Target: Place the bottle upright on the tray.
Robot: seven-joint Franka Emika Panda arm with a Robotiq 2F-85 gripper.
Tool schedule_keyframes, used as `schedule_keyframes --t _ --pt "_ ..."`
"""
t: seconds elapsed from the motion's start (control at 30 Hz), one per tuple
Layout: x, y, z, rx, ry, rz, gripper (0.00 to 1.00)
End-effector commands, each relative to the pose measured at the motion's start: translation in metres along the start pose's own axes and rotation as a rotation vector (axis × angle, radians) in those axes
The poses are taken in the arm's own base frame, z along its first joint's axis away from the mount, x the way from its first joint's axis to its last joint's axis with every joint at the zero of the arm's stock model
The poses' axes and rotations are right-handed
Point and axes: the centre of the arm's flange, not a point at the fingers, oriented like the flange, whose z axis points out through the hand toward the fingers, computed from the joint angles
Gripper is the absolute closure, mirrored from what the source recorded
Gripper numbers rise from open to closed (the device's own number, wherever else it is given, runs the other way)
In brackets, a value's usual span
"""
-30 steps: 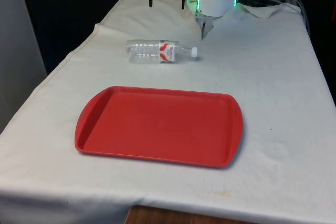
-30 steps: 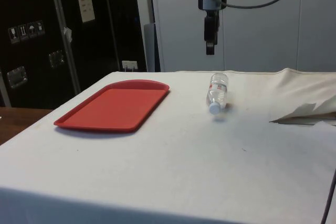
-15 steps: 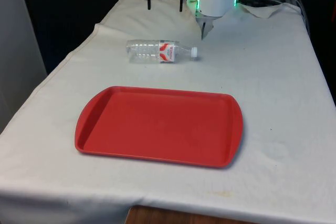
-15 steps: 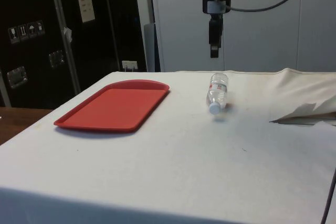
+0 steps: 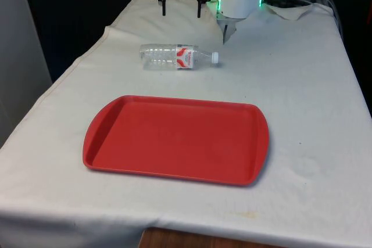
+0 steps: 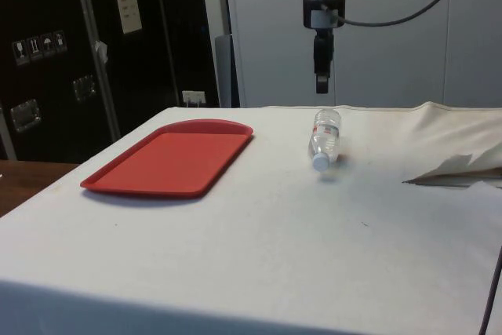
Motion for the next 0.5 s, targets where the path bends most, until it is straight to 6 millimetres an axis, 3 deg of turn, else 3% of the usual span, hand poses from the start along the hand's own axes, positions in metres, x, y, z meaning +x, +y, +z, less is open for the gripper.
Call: schedule_keyframes --t 0.0,0.47 --pt "-0.0002 -0.0001 0.0011 -0.003 0.011 -0.012 0.00" --pt "0.0002 -0.0007 0.0066 -0.011 0.017 -0.075 0.00"
